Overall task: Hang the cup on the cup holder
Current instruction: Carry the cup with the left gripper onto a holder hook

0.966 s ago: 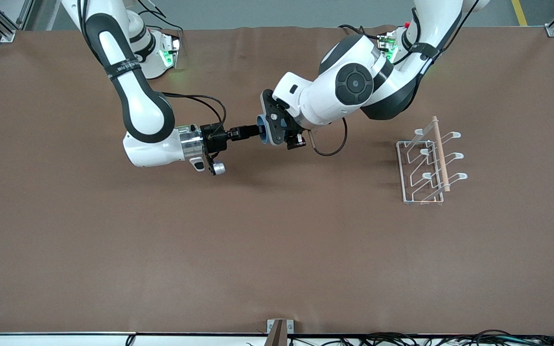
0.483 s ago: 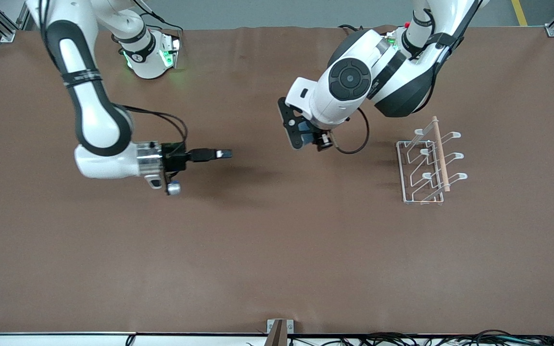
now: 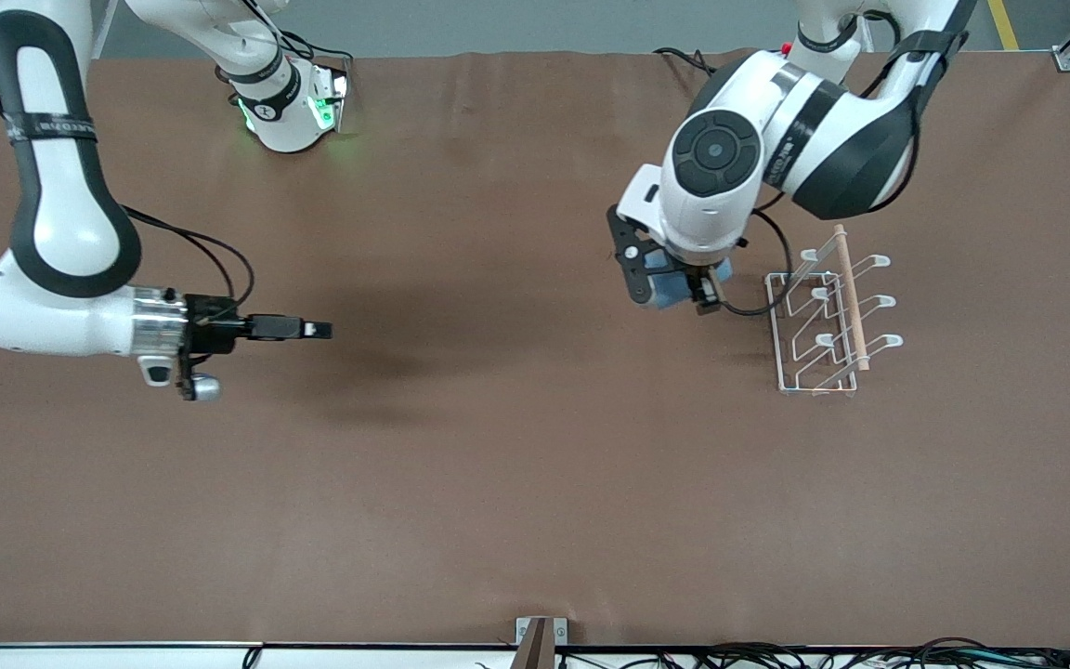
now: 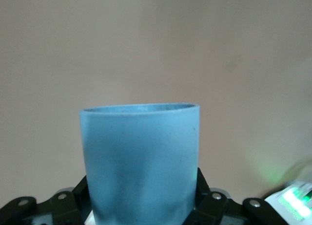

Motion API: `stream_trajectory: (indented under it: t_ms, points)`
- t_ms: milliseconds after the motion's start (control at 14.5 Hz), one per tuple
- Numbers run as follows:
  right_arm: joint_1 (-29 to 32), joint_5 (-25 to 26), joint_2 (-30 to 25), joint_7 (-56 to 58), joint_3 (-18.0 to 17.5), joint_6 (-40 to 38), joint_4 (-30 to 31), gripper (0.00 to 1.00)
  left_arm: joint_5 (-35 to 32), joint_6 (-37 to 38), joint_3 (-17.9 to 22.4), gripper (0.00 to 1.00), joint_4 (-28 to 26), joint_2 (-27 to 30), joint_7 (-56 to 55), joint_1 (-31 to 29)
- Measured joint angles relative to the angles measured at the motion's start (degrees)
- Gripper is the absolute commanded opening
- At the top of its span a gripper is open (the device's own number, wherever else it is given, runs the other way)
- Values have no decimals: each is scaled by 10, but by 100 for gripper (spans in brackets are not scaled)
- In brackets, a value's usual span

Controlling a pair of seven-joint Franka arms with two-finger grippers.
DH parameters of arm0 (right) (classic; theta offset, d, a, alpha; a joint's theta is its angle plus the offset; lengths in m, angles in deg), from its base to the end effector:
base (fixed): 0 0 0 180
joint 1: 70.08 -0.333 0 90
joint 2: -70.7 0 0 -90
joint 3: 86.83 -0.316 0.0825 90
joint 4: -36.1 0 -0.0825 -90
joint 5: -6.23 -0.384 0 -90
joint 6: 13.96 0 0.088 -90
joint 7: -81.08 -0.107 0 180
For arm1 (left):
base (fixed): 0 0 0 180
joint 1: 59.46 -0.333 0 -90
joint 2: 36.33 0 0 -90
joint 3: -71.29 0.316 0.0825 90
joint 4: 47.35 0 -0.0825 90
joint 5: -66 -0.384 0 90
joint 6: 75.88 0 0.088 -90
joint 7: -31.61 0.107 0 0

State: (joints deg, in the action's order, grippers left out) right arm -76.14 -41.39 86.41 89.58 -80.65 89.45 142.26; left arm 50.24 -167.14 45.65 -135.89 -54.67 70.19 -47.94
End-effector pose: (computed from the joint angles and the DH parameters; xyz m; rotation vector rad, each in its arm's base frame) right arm 0.5985 0.0642 0.3751 -2.3556 0.2274 0.3006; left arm 0.5311 -0.3280 0.4648 -2.3257 1.8767 0.3617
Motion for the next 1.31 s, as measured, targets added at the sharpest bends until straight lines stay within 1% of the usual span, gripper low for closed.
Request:
stream_trajectory:
  t_ms: [207,345,552,690,828,966,1172,1310]
  points:
    - [5,124,-20,-13,43,7,-16,100,-94,60,0,0,0,4,28,-4]
    - [9,210,-29,-14,61,7,-26,100,-156,71,-1,0,-7,1,67,-4]
    - [4,302,-47,-69,60,8,-40,100,-242,81,-1,0,-29,-9,100,-3]
    - [-14,366,-64,-100,55,19,-52,100,-315,96,-1,0,-47,-27,104,0]
    - [-26,392,-82,-111,54,19,-72,100,-380,115,-1,0,-59,-57,104,4]
    - [-25,405,-94,-112,56,-8,-106,100,-430,128,-1,0,-66,-92,104,5]
    - [-19,465,-99,-112,60,-64,-177,100,-489,138,0,0,-91,-134,104,5]
    - [-19,478,-99,-112,61,-76,-202,100,-517,141,1,0,-112,-148,104,4]
